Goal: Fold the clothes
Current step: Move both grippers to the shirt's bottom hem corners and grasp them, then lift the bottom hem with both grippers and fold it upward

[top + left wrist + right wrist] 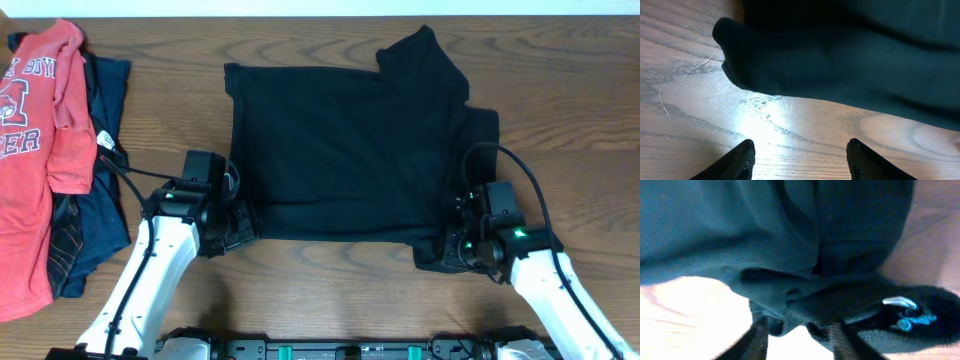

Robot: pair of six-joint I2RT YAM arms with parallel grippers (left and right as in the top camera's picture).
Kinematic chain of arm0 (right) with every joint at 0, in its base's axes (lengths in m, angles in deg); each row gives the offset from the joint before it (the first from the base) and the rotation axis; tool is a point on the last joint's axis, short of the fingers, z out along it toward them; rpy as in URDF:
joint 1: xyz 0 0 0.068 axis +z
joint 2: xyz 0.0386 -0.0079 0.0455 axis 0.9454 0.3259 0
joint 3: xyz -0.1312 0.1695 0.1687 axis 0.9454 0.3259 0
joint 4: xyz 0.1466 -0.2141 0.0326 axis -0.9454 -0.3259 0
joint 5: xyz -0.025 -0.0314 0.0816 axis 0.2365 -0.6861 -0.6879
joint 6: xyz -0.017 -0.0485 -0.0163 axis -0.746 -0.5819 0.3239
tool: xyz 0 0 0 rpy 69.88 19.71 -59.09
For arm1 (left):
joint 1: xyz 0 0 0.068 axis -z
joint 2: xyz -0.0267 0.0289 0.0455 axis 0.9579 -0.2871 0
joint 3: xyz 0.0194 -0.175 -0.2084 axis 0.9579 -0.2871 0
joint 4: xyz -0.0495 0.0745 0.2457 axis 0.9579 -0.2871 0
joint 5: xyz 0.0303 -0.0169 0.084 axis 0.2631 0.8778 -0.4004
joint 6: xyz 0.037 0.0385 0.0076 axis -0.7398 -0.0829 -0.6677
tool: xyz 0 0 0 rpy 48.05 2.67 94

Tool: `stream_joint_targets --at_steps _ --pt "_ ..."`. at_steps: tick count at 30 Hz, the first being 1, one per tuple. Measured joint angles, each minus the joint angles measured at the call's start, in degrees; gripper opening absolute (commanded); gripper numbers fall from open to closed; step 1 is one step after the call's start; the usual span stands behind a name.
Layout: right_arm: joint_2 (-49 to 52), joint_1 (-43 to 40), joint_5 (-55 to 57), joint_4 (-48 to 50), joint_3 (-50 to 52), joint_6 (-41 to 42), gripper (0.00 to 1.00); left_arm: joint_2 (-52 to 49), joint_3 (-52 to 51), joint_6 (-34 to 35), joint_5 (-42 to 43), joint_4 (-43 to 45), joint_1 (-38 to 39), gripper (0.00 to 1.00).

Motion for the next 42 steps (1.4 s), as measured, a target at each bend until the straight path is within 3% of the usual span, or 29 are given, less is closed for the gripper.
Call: stream_joint_targets --at_steps 6,7,9,10,16,18,24,39,42 --pt "3.5 0.0 0.0 3.0 0.0 -1.1 0.29 0.0 -2.4 0.2 0.1 0.4 0.0 0.62" --pt "3.6 0.0 0.0 3.7 0.0 -1.1 0.25 0.0 -2.6 0.2 0.2 0.4 0.0 0.62" --pt "3.7 0.0 0.0 4.9 0.0 -1.5 0.02 0.0 -3.0 0.2 0.2 0.5 0.0 0.62" --pt "3.7 0.0 0.0 5.3 0.0 -1.6 0.01 0.0 -3.0 0.2 0.2 0.4 0.0 0.62" --pt "3.7 0.0 0.0 5.7 0.0 -1.5 0.01 0.0 -3.0 0.2 0.2 0.5 0.0 0.63" --pt "3.7 0.0 0.0 5.6 0.0 -1.5 0.01 0.0 -3.0 -0.1 0.2 0.5 0.0 0.76" --pt "3.7 0.0 0.1 5.4 0.0 -1.5 0.01 -0.2 -3.3 0.7 -1.0 3.8 0.0 0.83" --pt "3.7 0.0 0.2 3.1 0.0 -2.0 0.01 -9.7 -6.6 2.0 -1.1 15.5 -1.3 0.83" --pt "3.7 0.0 0.2 3.1 0.0 -2.0 0.01 -10.0 -6.5 2.6 -1.2 18.0 -1.3 0.70"
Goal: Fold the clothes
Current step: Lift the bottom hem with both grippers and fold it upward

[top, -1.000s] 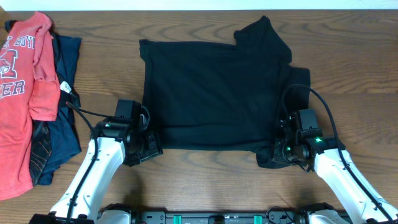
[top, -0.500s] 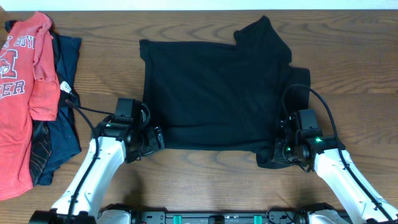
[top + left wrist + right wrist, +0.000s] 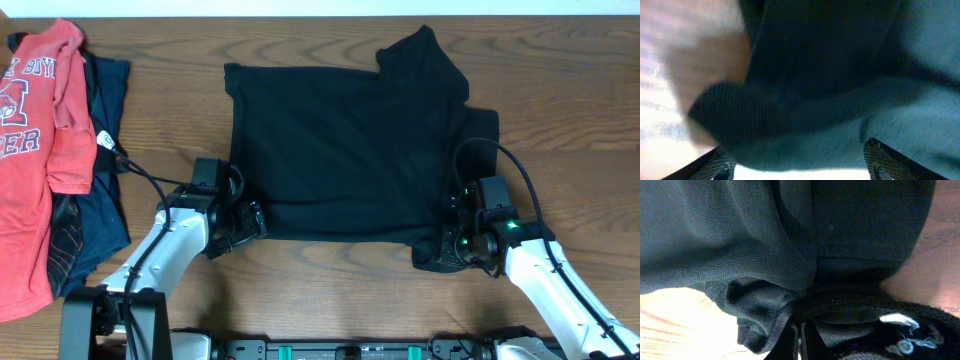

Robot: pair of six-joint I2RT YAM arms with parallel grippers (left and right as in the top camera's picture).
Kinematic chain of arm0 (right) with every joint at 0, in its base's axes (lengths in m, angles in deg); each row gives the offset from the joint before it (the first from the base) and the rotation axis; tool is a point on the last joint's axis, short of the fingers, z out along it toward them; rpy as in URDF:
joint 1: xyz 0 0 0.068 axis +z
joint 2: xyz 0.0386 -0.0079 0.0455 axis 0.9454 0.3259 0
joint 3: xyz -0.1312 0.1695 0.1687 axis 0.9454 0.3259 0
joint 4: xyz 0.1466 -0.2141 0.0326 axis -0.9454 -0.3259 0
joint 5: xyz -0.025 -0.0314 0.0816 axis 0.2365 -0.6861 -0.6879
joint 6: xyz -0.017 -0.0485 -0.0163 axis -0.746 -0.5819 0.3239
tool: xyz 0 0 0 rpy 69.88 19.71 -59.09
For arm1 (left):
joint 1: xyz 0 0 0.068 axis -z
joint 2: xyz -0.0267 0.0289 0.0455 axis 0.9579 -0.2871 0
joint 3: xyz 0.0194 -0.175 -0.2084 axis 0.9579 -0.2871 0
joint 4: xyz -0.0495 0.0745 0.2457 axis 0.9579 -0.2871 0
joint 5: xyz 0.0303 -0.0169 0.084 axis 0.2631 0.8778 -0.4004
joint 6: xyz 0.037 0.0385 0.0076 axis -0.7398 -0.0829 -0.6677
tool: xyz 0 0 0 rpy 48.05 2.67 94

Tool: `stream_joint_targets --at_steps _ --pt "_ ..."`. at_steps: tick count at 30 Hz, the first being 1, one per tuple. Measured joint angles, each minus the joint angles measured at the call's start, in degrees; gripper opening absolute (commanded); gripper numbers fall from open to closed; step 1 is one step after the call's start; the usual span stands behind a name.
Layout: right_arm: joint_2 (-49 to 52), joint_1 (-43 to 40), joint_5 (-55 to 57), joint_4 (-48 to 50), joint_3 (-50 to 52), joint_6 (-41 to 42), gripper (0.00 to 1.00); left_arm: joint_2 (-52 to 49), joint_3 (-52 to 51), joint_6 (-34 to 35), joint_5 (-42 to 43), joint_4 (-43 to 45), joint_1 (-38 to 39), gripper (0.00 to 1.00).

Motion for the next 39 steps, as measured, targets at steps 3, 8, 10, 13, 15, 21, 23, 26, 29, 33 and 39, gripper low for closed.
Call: stream_joint_targets --at_steps 3,8,10,13,15,21,23,26,29,33,39 --pt "0.0 0.0 0.0 0.0 0.0 0.0 0.01 -1.0 0.1 0.9 0.1 2.8 0.0 0.27" --pt "0.0 0.0 0.0 0.1 0.0 0.0 0.01 -2.3 0.0 1.9 0.0 3.5 -0.1 0.06" --pt "0.0 0.0 0.3 0.2 0.0 0.0 0.01 -2.3 0.0 2.1 0.0 3.5 -0.1 0.06" --pt "-0.6 0.0 1.8 -0.2 0.0 0.0 0.01 -2.3 0.0 2.3 0.0 3.5 -0.1 0.06" --pt "-1.9 0.0 3.0 -1.5 -0.3 -0.1 0.01 -2.2 0.0 2.5 0.0 3.4 -0.1 0.06" --pt "-7.3 0.0 5.8 -6.3 -5.5 -0.9 0.01 2.0 -0.1 2.6 0.0 1.2 -0.1 0.06" --pt "-8.9 0.0 6.3 -8.0 -8.2 -1.2 0.01 5.8 -0.1 2.8 0.0 -0.2 -0.1 0.06" --pt "-9.9 0.0 6.7 -10.3 -11.1 -1.6 0.01 12.4 0.0 3.0 0.0 -3.0 -0.1 0.06" --pt "-10.0 0.0 6.9 -11.7 -12.8 -1.9 0.01 17.9 0.5 3.3 0.0 -6.6 -0.1 0.06" --pt "-10.0 0.0 7.9 -12.9 -15.1 -2.2 0.01 25.2 2.1 3.4 0.0 -10.7 -0.1 0.06" --pt "-11.0 0.0 9.9 -15.1 -22.2 -2.2 0.01 33.7 5.1 3.5 0.0 -14.8 -0.1 0.06"
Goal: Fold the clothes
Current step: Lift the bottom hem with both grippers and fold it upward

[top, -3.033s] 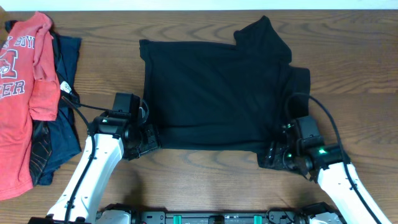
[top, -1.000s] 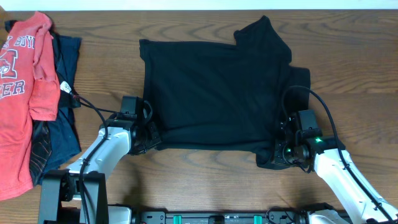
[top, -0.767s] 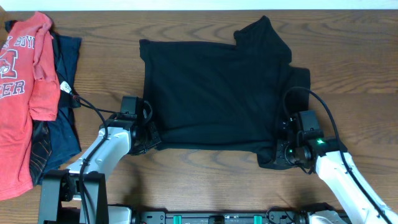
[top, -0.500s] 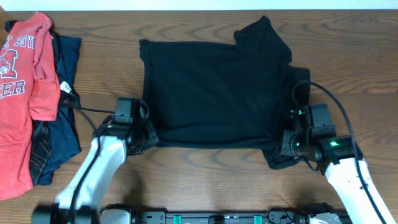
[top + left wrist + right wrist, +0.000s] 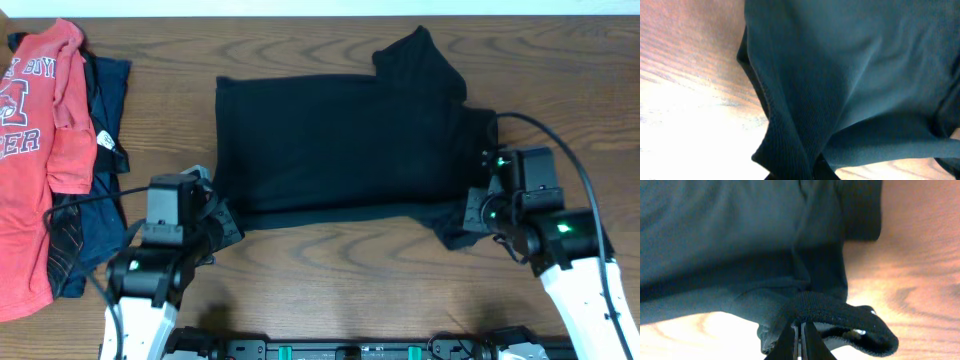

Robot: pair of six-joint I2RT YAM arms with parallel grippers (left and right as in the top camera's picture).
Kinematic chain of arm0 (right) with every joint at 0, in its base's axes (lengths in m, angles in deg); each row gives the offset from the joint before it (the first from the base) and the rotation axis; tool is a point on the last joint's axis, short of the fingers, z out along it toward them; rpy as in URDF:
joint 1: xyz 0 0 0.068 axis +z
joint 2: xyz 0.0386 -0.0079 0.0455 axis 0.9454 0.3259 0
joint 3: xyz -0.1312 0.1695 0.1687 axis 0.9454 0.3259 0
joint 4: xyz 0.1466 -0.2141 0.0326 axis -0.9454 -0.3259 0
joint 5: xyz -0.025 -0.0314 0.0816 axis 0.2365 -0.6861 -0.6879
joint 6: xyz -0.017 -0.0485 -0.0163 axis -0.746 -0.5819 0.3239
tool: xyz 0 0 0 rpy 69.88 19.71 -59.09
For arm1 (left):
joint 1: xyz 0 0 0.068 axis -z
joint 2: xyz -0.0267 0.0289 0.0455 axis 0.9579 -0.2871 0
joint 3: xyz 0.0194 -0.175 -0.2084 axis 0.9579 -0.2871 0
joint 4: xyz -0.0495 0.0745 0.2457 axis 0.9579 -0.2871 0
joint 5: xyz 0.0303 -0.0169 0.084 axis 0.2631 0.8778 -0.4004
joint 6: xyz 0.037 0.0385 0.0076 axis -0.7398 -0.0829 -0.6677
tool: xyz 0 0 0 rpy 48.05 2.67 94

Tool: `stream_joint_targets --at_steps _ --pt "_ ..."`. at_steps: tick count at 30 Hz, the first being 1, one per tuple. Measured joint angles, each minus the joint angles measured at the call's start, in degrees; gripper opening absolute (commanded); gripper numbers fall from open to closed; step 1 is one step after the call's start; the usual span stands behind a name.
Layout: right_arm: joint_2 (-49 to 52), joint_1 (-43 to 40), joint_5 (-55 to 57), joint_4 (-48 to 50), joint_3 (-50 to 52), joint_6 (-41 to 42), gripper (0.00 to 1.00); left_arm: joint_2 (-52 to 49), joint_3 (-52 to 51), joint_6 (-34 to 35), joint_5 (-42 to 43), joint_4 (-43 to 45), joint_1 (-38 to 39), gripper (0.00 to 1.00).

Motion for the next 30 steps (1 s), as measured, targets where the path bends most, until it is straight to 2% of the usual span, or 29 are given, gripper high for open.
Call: stream_joint_targets --at_steps 4,11,17,30 --pt "-2.1 0.0 0.7 -2.4 -4.1 0.0 0.01 3.0 0.7 0.3 0.0 -2.4 0.0 0.06" --pt "-5.9 0.0 0.9 -6.5 -5.2 0.0 0.01 3.5 0.7 0.4 0.0 -6.1 0.0 0.06" --pt "-5.2 0.0 0.9 -7.2 -5.2 0.0 0.01 3.5 0.7 1.0 1.1 -7.1 0.0 0.06" --pt "-4.8 0.0 2.3 -9.0 -5.3 1.4 0.01 5.4 0.7 3.0 1.7 -16.6 0.1 0.06"
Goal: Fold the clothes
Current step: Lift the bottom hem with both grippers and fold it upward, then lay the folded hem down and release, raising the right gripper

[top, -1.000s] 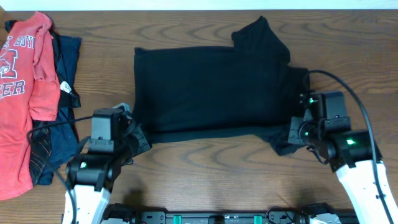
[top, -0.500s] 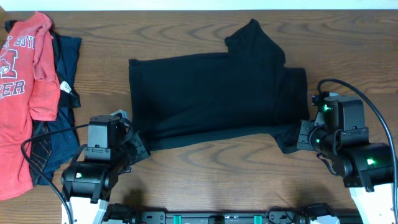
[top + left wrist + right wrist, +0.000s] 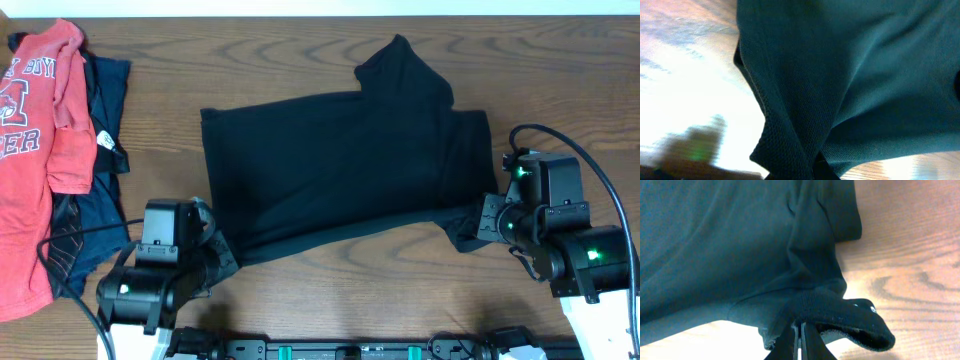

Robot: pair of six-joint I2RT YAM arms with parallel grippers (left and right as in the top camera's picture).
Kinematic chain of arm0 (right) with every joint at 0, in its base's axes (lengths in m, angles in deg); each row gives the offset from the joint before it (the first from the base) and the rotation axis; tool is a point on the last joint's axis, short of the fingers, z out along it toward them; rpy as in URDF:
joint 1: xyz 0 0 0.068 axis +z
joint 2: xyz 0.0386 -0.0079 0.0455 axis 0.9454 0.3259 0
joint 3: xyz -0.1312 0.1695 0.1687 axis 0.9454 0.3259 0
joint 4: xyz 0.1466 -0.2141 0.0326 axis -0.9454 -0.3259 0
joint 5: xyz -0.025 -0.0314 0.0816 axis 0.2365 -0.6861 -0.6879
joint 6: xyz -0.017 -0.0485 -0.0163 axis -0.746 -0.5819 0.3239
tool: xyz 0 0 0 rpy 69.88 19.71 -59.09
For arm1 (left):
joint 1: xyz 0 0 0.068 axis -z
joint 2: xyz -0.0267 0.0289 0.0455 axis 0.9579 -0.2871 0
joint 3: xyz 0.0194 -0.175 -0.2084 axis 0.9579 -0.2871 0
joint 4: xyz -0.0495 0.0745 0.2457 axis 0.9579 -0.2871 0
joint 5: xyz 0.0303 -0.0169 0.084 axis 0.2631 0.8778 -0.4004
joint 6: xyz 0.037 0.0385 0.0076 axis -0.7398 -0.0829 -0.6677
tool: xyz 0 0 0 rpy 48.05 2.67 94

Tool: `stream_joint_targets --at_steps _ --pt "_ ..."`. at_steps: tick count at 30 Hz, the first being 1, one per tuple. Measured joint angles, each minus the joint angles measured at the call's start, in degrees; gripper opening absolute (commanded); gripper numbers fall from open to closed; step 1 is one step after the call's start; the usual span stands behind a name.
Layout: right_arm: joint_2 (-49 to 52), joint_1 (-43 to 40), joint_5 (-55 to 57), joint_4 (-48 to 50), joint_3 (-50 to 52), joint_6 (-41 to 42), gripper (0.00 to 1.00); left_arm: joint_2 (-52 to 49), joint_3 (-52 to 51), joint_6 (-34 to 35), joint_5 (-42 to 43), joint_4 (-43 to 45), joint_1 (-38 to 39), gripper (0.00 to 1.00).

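A black shirt [image 3: 335, 165] lies spread across the middle of the wooden table, its near edge lifted at both ends. My left gripper [image 3: 222, 262] is shut on the shirt's near left corner [image 3: 790, 150]. My right gripper [image 3: 478, 226] is shut on the near right corner, where the ribbed collar or cuff [image 3: 845, 315] bunches over the fingertips. One sleeve [image 3: 400, 62] points toward the far edge.
A red printed shirt [image 3: 35, 150] and a dark blue garment [image 3: 100, 170] lie piled at the left side of the table [image 3: 560, 70]. Black cables run from both arms over the wood.
Both arms have drawn back toward the near edge with the shirt corners held. The shirt has shifted left and slanted, its near left corner now lower than before.
First both grippers stood open at the near corners of the flat black shirt. Then they were pushed into the cloth, the right one shut on its corner. After that both held corners raised off the table, and now the shirt sits skewed and pulled nearer.
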Motion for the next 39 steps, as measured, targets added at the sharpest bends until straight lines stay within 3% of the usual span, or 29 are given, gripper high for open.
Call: stream_joint_targets --at_steps 13,19,30,39 --pt "-2.1 6.7 1.7 -0.6 6.9 6.0 0.01 3.7 -2.5 4.5 -5.1 -2.3 9.2 0.06" --pt "-1.3 7.5 2.4 4.5 7.3 6.4 0.01 2.7 -2.5 6.6 -8.4 1.0 11.1 0.06" --pt "11.8 7.0 3.2 14.8 5.9 2.5 0.01 -11.5 -2.5 7.7 -10.2 10.5 11.2 0.06" --pt "24.6 2.0 2.9 17.6 -4.5 -1.3 0.01 -21.5 -2.5 7.7 -10.6 20.0 11.0 0.06"
